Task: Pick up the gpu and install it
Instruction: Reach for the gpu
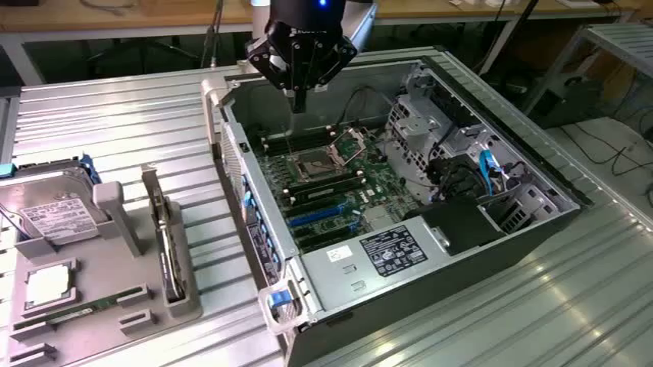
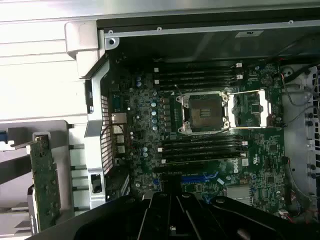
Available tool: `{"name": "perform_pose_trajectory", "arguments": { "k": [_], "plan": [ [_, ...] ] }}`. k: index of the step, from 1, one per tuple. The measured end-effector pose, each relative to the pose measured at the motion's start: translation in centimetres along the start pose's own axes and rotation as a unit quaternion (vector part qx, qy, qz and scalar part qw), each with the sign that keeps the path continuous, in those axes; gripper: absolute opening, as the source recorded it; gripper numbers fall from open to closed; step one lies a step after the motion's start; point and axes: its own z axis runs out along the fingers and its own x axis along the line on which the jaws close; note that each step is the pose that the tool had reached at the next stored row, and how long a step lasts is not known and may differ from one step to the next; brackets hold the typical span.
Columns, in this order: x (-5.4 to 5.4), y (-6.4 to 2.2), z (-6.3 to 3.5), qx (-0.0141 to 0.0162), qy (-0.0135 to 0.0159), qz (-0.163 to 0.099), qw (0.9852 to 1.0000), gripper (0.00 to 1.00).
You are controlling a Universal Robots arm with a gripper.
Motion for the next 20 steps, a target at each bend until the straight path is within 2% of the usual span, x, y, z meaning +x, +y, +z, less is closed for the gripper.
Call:
{"name": "perform_pose_trajectory", "arguments": {
  "k": [20],
  "plan": [
    [3.6, -0.27, -0.10, 0.0000, 0.0000, 0.000, 1.0000, 0.11]
  ]
}}
